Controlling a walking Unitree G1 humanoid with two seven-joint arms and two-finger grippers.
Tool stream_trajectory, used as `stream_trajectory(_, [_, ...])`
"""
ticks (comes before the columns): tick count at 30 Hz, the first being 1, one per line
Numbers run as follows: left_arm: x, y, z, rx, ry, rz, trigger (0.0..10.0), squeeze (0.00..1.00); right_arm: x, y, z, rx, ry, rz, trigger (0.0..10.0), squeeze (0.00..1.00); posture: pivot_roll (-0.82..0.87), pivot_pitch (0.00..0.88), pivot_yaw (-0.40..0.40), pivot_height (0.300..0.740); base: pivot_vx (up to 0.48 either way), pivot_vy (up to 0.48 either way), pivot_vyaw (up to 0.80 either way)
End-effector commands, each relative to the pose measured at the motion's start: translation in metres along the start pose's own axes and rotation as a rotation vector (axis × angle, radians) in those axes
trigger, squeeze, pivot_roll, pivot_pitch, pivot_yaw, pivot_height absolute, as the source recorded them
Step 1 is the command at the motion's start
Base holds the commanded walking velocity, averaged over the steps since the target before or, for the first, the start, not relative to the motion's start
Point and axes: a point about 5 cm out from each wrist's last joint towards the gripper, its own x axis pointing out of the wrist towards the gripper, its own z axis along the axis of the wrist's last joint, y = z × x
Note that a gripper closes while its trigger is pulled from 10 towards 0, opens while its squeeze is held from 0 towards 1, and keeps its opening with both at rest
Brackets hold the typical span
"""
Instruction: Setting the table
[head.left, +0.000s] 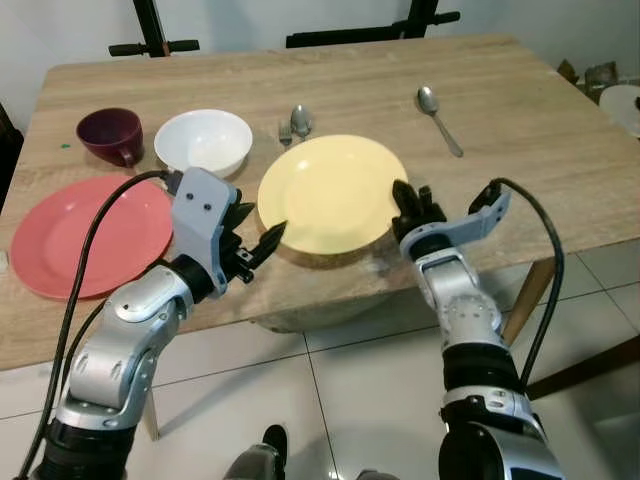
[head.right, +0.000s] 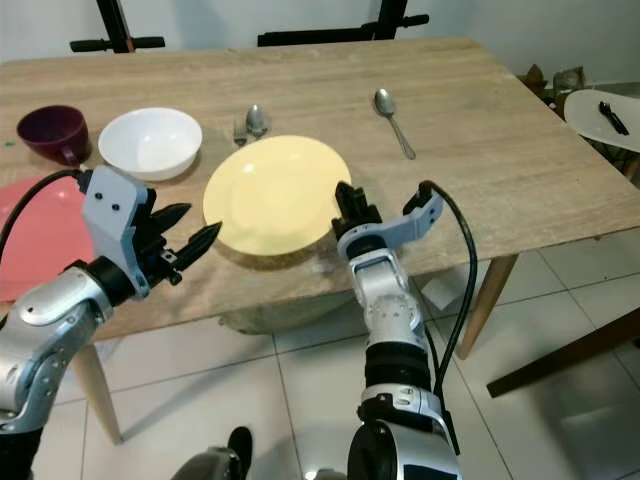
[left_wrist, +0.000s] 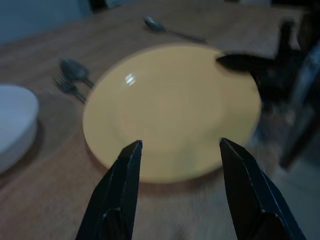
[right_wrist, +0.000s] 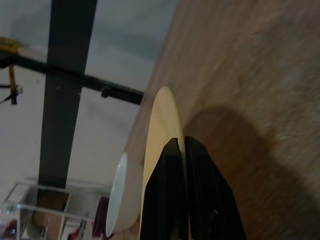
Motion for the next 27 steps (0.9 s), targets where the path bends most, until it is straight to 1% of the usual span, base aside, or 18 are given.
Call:
stream_trajectory(1, [-0.005,-0.002,-0.006,-0.001,0.026,-0.026,10.0,0.00,0.002,-0.003,0.001,0.018,-0.018,-0.007,10.0,0.00,0.04,0.087,0.040,0.740,0.000,0.000,0.00])
stream_trajectory(4, [-0.014,0.008,-0.008,0.008,0.049,0.001,10.0,0.00,0.002,-0.012,-0.001,0.031,-0.025,-0.032,10.0,0.00,0.04,0.087,0.040,0.740,0.000,0.000,0.00])
stream_trajectory(6, [-0.022,0.017,-0.010,0.013,0.067,0.035,10.0,0.00,0.002,-0.016,-0.003,0.023,-0.027,-0.050,10.0,0.00,0.05,0.088,0.042,0.740,0.000,0.000,0.00])
stream_trajectory(7, [-0.026,0.020,-0.011,0.012,0.077,0.042,10.0,0.00,0.002,-0.018,-0.003,0.016,-0.026,-0.055,10.0,0.03,0.05,0.088,0.042,0.740,0.000,0.000,0.00])
stream_trajectory(8, [-0.029,0.021,-0.013,0.016,0.086,0.048,10.0,0.00,0.002,-0.019,-0.004,0.013,-0.024,-0.060,10.0,0.60,0.05,0.084,0.043,0.740,0.000,0.000,0.00])
stream_trajectory(9, [-0.031,0.022,-0.013,0.016,0.092,0.050,10.0,0.00,0.003,-0.020,-0.004,0.005,-0.025,-0.069,10.0,0.98,0.05,0.084,0.043,0.740,0.000,0.000,0.00])
stream_trajectory(10, [-0.032,0.023,-0.014,0.014,0.097,0.054,10.0,0.00,0.003,-0.021,-0.004,-0.006,-0.026,-0.073,10.0,1.00,0.05,0.083,0.042,0.740,0.000,0.000,0.00])
stream_trajectory(15, [-0.033,0.021,-0.016,0.013,0.100,0.053,10.0,0.00,0.005,-0.018,0.001,-0.028,-0.041,-0.056,10.0,1.00,0.04,0.078,0.040,0.740,0.000,0.000,0.00])
stream_trajectory(21, [-0.029,0.019,-0.016,0.008,0.093,0.047,10.0,0.00,0.002,-0.021,0.009,-0.075,-0.072,-0.072,10.0,1.00,0.04,0.071,0.043,0.740,0.000,0.000,0.00])
stream_trajectory(22, [-0.028,0.018,-0.016,0.006,0.090,0.044,10.0,0.00,0.001,-0.022,0.012,-0.104,-0.082,-0.079,10.0,1.00,0.03,0.071,0.044,0.740,0.000,0.000,0.00])
stream_trajectory(24, [-0.026,0.017,-0.015,0.002,0.085,0.039,10.0,0.00,-0.002,-0.023,0.020,-0.205,-0.111,-0.106,10.0,1.00,0.03,0.068,0.046,0.740,0.000,0.000,0.00])
stream_trajectory(25, [-0.026,0.017,-0.015,0.002,0.085,0.039,10.0,0.00,-0.002,-0.023,0.020,-0.205,-0.111,-0.106,10.0,1.00,0.03,0.068,0.046,0.740,0.000,0.000,0.00])
stream_trajectory(26, [-0.026,0.016,-0.015,-0.002,0.082,0.036,10.0,0.00,-0.003,-0.023,0.025,-0.258,-0.129,-0.110,10.0,0.61,0.03,0.068,0.046,0.740,0.000,0.000,0.00])
stream_trajectory(27, [-0.025,0.016,-0.015,-0.004,0.080,0.035,10.0,0.00,-0.005,-0.022,0.030,-0.302,-0.145,-0.111,10.0,0.00,0.02,0.067,0.046,0.740,0.000,0.000,0.00])
